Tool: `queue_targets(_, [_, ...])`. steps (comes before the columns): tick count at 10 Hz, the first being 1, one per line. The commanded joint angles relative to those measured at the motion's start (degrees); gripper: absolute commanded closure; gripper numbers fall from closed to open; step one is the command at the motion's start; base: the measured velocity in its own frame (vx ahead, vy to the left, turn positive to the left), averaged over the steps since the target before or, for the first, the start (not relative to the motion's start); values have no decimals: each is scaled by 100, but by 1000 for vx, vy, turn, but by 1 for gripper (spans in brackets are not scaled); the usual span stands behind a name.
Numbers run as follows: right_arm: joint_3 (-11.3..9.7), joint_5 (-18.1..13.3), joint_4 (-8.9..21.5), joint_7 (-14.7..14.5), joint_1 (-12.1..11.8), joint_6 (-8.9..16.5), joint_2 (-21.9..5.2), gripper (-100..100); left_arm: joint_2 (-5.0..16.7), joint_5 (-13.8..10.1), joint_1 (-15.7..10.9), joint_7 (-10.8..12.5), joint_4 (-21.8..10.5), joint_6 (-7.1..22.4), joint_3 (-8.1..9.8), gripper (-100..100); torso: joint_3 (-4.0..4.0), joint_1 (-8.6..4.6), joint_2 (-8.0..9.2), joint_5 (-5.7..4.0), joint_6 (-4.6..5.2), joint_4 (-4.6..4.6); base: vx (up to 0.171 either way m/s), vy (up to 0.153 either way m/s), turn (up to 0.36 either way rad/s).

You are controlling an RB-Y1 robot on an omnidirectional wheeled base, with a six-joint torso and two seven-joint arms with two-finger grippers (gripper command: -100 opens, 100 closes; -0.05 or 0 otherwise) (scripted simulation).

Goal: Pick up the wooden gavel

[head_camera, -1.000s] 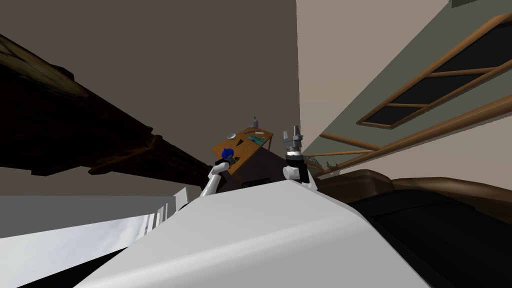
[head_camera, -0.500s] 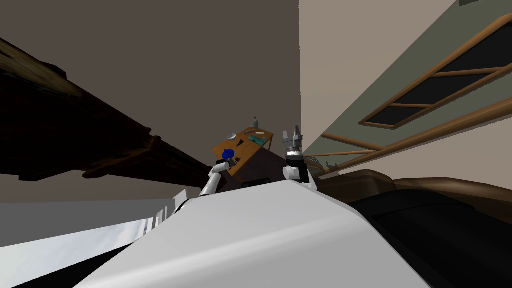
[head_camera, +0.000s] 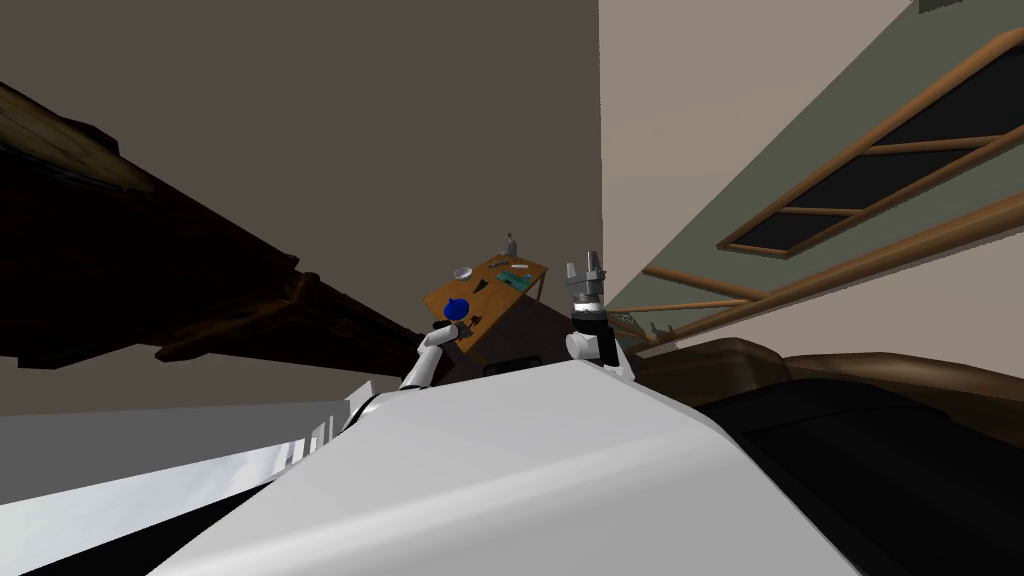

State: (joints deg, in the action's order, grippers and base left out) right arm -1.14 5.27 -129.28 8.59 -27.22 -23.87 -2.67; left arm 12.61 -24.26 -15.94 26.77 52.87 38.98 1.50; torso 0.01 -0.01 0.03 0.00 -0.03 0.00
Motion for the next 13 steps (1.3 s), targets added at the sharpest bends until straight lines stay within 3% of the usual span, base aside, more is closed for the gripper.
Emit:
queue_targets(1, [0,0,0,0,0,0,0,0,0,0,0,0,0,0,0,0,0,0,0,0,0,0,0,0,0])
queue_targets(2, [0,0,0,0,0,0,0,0,83,-217,26,-195,-131,-106,22,-100,0,-1,0,0,0,0,17,-29,-38])
queue_targets(10, [0,0,0,0,0,0,0,0,419,-1087,134,-974,-654,-518,114,-100,-7,-14,-11,-3,0,-3,35,-42,-27])
queue_targets(11, [0,0,0,0,0,0,0,0,384,-986,156,-874,-555,-463,105,-100,-7,-13,-13,-3,0,-3,17,-14,-2])
queue_targets(12, [0,0,0,0,0,0,0,0,388,-996,158,-891,-559,-471,107,100,-5,-8,-8,-2,0,-2,0,0,0])
queue_targets(13, [0,0,0,0,0,0,0,0,388,-995,157,-889,-559,-470,106,100,-2,-3,-3,-1,0,-1,0,0,0])
